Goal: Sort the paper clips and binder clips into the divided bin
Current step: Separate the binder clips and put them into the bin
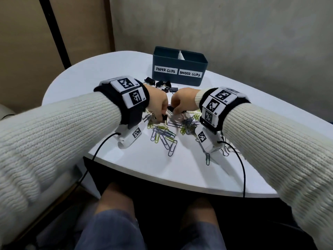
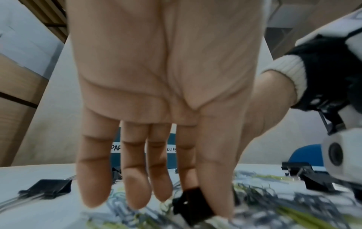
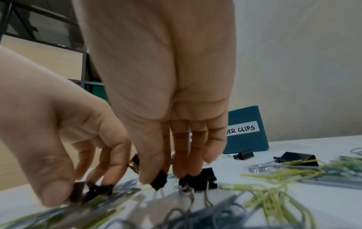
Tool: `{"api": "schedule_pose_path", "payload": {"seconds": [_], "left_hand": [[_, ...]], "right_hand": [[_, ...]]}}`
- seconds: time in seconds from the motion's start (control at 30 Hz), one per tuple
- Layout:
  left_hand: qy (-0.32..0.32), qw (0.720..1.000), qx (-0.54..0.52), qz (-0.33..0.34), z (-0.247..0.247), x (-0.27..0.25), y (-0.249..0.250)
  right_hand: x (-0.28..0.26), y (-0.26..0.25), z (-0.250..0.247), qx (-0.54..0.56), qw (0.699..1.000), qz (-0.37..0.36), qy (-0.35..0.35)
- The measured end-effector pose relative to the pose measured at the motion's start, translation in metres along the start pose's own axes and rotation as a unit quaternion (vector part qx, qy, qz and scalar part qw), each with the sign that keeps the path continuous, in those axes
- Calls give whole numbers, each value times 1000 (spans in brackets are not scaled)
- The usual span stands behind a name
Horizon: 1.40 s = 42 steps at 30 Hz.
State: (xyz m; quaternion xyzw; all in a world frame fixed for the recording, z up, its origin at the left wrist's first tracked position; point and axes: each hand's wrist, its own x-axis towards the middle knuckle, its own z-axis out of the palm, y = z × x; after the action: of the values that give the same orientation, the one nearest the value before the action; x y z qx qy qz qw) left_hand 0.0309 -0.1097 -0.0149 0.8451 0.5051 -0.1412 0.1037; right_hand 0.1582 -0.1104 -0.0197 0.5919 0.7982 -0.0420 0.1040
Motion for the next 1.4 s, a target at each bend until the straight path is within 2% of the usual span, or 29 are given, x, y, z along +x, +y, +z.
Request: {"api": "schedule_pose_path", "payload": {"seconds": [0.17, 0.23, 0.3, 0.37, 0.43, 0.5, 0.6, 0.67, 0.77, 0.87, 0.93, 1.07, 1.13, 1.2, 1.33, 1.4], "left_hand": [[6, 992, -126, -6, -15, 10, -20], [40, 987, -153, -16, -21, 13, -27], [88, 981, -169, -33, -24, 18, -34], [132, 978, -150, -56, -22, 20, -37], [151, 982, -97, -67, -17, 25, -42], [132, 987, -66, -66, -12, 25, -43], [92, 991, -84, -49, -11, 26, -42], [58, 994, -81, -40, -11, 26, -41], [23, 998, -26, -44, -11, 24, -37], [31, 997, 26, -70, -13, 19, -33], [34, 996, 40, -73, -13, 17, -33], [-17, 997, 77, -28, -8, 11, -30], [-30, 996, 85, -22, -7, 11, -30], [-20, 997, 71, -12, -6, 12, -32], [70, 997, 41, -17, -6, 9, -35], [73, 996, 51, -21, -5, 8, -35]], "right_hand": [[9, 8, -8, 55, 998, 22, 30], [15, 12, -7, 144, 988, 47, 41], [22, 14, -7, 251, 963, 77, 60], [26, 15, -7, 281, 952, 102, 72], [32, 16, -8, 212, 969, 106, 71], [32, 17, -8, 121, 986, 95, 59], [29, 16, -7, 72, 997, 36, -16], [28, 13, -7, 37, 998, 16, -51], [30, 8, -10, -15, 998, 28, -54], [36, -1, -10, -17, 999, 32, -18], [42, -10, -8, -18, 1000, 18, -18], [48, -26, -6, -98, 994, -14, -54], [46, -24, -7, -77, 995, -36, -53], [40, -17, -9, 4, 997, -48, -54], [31, -2, -10, 103, 994, -28, -16], [29, 0, -10, 116, 993, -6, 20]]}}
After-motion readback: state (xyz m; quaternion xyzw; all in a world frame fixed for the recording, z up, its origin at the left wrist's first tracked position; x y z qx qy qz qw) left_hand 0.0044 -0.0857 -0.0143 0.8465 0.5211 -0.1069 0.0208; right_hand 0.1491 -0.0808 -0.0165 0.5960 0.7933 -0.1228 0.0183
